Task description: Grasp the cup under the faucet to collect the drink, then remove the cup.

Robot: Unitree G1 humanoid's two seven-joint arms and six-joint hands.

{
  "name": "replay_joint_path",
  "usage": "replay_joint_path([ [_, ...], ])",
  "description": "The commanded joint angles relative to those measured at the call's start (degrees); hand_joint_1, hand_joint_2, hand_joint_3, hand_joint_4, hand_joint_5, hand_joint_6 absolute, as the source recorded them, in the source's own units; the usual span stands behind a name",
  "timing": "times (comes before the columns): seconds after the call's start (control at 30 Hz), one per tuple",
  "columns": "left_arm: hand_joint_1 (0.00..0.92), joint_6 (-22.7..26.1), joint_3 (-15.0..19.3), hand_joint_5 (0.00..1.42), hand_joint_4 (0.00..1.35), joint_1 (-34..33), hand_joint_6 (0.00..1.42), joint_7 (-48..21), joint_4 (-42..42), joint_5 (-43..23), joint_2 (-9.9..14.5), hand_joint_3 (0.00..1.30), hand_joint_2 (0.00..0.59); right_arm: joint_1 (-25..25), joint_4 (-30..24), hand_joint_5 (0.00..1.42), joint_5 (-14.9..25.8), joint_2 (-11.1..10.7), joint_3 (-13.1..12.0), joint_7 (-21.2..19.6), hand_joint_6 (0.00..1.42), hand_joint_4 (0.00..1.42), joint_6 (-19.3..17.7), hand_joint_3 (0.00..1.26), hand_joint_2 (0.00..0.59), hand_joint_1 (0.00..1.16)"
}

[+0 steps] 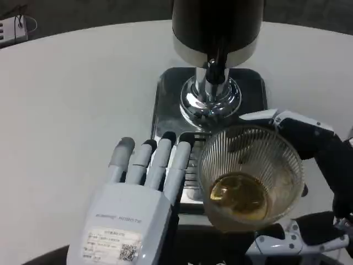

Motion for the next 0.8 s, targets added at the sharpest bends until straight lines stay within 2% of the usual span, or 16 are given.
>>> replay_joint_path([
  [0.03, 0.000, 0.1, 0.7, 0.05, 0.00, 1.1, 0.00, 0.9, 0.8, 0.4, 0.6, 0.00, 0.049, -1.0, -0.6, 1.24, -0.4, 0.1, 0.7, -0.2, 1.42, 1.10, -2.1, 0.91, 0.094, 1.12],
  [0.8, 0.000, 0.0, 2.0, 0.05, 0.00, 2.9, 0.00, 3.0, 0.1, -1.2, 0.6, 0.00, 0.043, -0.3, -2.0, 1.24, -1.8, 0.5, 1.6, -0.5, 1.42, 1.10, -0.9, 0.91, 0.095, 1.12],
])
